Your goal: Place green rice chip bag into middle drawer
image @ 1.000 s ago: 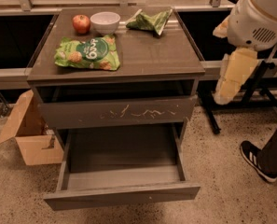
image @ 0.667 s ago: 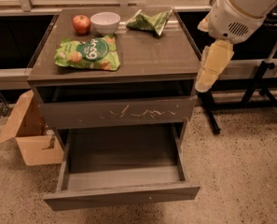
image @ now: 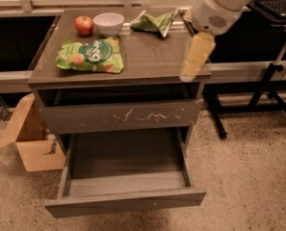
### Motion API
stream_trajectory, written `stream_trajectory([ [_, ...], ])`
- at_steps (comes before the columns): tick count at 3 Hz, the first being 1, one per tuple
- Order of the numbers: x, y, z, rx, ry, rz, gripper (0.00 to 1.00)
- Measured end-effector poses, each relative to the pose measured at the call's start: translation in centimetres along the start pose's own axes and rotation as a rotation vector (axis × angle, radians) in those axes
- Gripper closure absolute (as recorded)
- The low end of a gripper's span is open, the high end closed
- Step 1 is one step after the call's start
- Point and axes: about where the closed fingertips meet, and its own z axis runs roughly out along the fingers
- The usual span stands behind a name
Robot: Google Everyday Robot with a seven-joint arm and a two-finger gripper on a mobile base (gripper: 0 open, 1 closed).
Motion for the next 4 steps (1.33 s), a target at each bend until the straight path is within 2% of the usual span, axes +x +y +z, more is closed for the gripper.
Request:
stream_trajectory([
  [1, -3.2, -2.3, 1.9, 0.015, -0.046, -0.042, 0.00],
  [2, -7.6, -4.3, 5.5, 0.034, -0.179, -0.025, 0.00],
  [3, -10.3, -5.5, 7.9, 0.033, -0.270, -0.003, 0.00],
  [4, -13.6, -6.8, 10.3, 0.008, -0.327, -0.027, 0.00],
])
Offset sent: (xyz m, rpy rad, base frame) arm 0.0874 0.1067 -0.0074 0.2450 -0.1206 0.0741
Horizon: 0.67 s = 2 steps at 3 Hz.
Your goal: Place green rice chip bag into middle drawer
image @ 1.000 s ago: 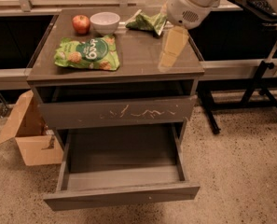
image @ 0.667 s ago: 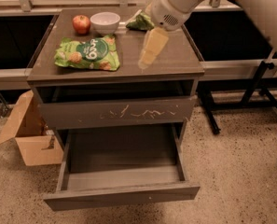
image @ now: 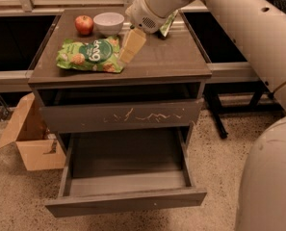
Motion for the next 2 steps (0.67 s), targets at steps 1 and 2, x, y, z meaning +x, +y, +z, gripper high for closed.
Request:
stream_trajectory([
  [1, -0.3, -0.3, 0.5, 0.001, -0.011, -0.009, 0.00],
  [2, -2.2, -1.7, 3.3, 0.006, -0.074, -0.064, 0.00],
])
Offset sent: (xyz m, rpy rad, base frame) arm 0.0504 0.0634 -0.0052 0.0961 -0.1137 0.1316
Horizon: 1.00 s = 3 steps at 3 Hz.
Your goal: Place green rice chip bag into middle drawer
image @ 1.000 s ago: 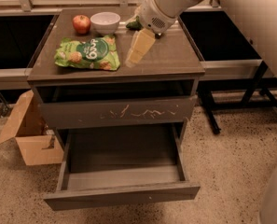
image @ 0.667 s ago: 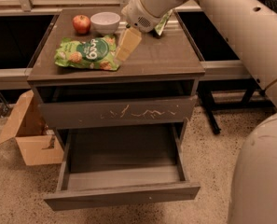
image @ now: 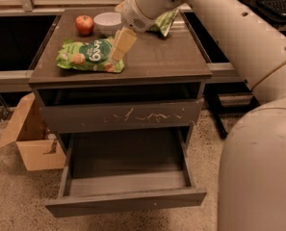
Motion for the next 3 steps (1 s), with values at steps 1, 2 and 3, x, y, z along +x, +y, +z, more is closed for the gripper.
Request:
stream_trajectory([
  [1, -2.6, -1.1, 4.8, -0.047, -0.069, -0.057, 0.00],
  [2, -4.0, -1.2, 7.3, -0.084, -0.102, -0.078, 0.00],
  [3, -4.2, -0.9, 9.9, -0.123, -0.115, -0.053, 0.00],
])
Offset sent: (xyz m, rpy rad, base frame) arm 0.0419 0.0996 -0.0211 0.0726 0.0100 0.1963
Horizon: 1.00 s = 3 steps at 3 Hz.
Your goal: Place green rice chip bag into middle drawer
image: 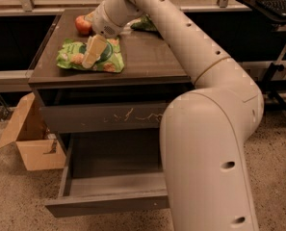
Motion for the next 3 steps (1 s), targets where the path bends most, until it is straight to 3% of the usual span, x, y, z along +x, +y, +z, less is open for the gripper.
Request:
stream_trajectory([
  [2, 1.5, 0.0, 3.7, -0.048, -0.024, 0.092, 0.00],
  [3, 2.6, -0.4, 5.0, -0.052, -0.027, 0.124, 0.18],
])
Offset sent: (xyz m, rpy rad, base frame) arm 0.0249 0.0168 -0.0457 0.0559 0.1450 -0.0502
